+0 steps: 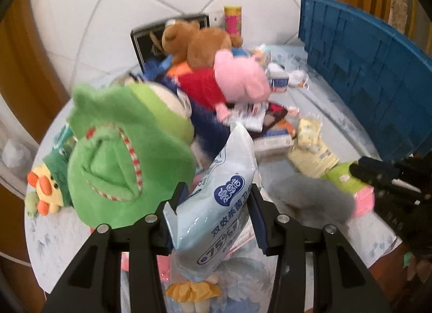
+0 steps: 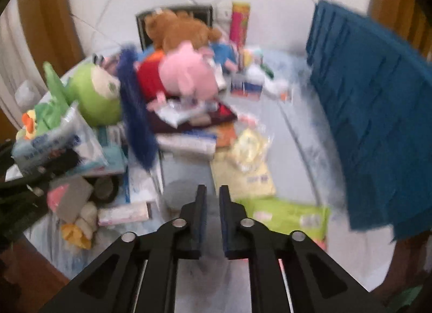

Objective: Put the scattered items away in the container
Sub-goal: 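Lift the wet-wipe pack with the left gripper while the right gripper lifts the grey plush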

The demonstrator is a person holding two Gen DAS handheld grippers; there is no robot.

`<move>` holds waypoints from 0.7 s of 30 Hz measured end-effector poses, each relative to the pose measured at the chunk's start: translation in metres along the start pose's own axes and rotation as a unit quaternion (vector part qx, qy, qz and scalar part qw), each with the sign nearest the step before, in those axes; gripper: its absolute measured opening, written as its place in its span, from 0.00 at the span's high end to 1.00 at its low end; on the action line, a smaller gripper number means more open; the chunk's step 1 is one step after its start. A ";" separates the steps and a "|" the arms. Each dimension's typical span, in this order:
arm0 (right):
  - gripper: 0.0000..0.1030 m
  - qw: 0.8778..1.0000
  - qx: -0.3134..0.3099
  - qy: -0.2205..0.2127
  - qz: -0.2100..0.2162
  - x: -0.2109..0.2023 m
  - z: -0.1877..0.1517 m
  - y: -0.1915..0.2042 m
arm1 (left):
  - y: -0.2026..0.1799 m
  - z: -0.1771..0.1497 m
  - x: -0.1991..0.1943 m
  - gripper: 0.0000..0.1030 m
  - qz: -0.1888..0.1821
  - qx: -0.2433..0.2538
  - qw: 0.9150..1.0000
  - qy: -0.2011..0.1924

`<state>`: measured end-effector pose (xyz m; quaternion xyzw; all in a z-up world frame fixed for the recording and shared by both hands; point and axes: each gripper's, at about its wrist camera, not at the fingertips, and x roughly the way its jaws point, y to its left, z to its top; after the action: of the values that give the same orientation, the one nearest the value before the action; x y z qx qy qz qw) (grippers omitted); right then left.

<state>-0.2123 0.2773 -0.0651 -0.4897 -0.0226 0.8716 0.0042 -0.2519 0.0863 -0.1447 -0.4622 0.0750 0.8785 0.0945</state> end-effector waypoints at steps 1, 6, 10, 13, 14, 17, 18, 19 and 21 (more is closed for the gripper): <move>0.67 1.000 0.008 0.011 0.002 0.007 -0.008 -0.001 | 0.001 -0.005 0.006 0.58 -0.002 -0.002 1.000 0.007; 0.25 0.998 0.041 0.055 0.010 0.030 -0.041 -0.010 | -0.003 -0.028 0.034 0.58 -0.014 -0.001 0.999 0.041; 0.24 0.995 0.045 0.087 0.027 0.057 -0.055 -0.009 | -0.006 -0.039 0.055 0.58 -0.015 0.001 0.998 0.059; 0.26 0.992 0.042 0.113 0.034 0.093 -0.063 -0.003 | -0.007 -0.047 0.070 0.58 -0.012 0.000 0.997 0.072; 0.34 0.995 0.018 0.098 0.012 0.103 -0.064 0.007 | -0.006 -0.050 0.074 0.58 -0.011 -0.001 0.997 0.075; 0.44 0.996 0.007 0.087 0.003 0.128 -0.066 0.017 | -0.005 -0.050 0.073 0.58 -0.013 -0.006 0.997 0.072; 0.45 0.996 0.006 0.085 0.000 0.135 -0.067 0.019 | -0.005 -0.049 0.070 0.58 -0.014 -0.005 0.998 0.069; 0.45 0.997 0.005 0.082 -0.003 0.140 -0.069 0.020 | -0.006 -0.047 0.065 0.58 -0.014 -0.001 0.998 0.063; 0.45 0.998 0.005 0.070 -0.002 0.145 -0.074 0.022 | -0.005 -0.040 0.054 0.58 -0.014 0.001 0.999 0.051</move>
<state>-0.2243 0.2626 -0.2281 -0.5497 -0.0193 0.8351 0.0101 -0.2486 0.0880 -0.2123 -0.5073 0.0742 0.8523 0.1034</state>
